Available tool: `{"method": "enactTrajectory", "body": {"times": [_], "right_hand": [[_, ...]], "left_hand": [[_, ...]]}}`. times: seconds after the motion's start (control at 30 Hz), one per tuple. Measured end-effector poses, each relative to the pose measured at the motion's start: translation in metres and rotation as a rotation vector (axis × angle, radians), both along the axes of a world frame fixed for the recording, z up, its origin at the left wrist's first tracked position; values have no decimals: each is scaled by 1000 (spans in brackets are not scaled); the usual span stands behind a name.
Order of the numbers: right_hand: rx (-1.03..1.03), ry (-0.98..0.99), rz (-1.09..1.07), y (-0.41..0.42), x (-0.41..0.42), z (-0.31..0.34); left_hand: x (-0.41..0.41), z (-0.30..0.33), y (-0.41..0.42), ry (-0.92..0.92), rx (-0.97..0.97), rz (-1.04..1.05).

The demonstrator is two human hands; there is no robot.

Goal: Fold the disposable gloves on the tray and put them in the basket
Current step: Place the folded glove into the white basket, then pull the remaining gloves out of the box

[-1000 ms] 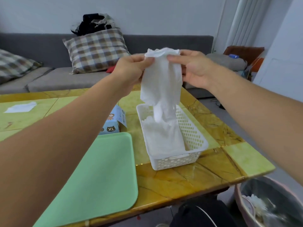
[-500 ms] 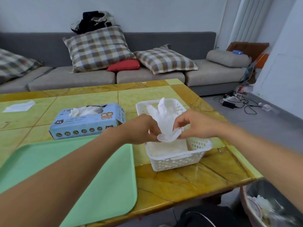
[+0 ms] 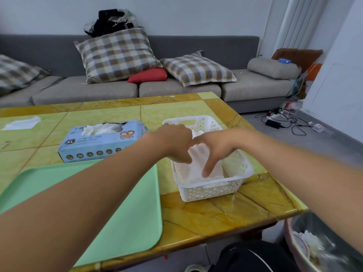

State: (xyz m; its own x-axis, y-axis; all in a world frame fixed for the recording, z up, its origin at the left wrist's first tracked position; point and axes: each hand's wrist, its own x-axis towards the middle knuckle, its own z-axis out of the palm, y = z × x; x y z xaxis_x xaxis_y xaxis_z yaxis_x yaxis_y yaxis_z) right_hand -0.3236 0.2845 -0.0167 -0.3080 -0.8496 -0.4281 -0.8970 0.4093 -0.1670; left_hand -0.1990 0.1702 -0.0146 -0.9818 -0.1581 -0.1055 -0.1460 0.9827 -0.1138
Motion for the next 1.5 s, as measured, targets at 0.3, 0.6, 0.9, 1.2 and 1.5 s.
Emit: {"method": "enactTrajectory", "body": {"times": [0.3, 0.6, 0.9, 1.2, 1.5], "right_hand": [[347, 220, 64, -42, 14, -27], [-500, 69, 18, -140, 109, 74], [-158, -118, -349, -281, 169, 12], [-134, -375, -458, -306, 167, -13], [-755, -639, -396, -280, 155, -22]], "left_hand": [[11, -15, -15, -85, 185, 18], [174, -17, -164, 798, 537, 802], [187, -61, -199, 762, 1153, 1112], [176, -72, -224, 899, 1429, 1162], [179, -70, -217, 1046, 1687, 916]]}}
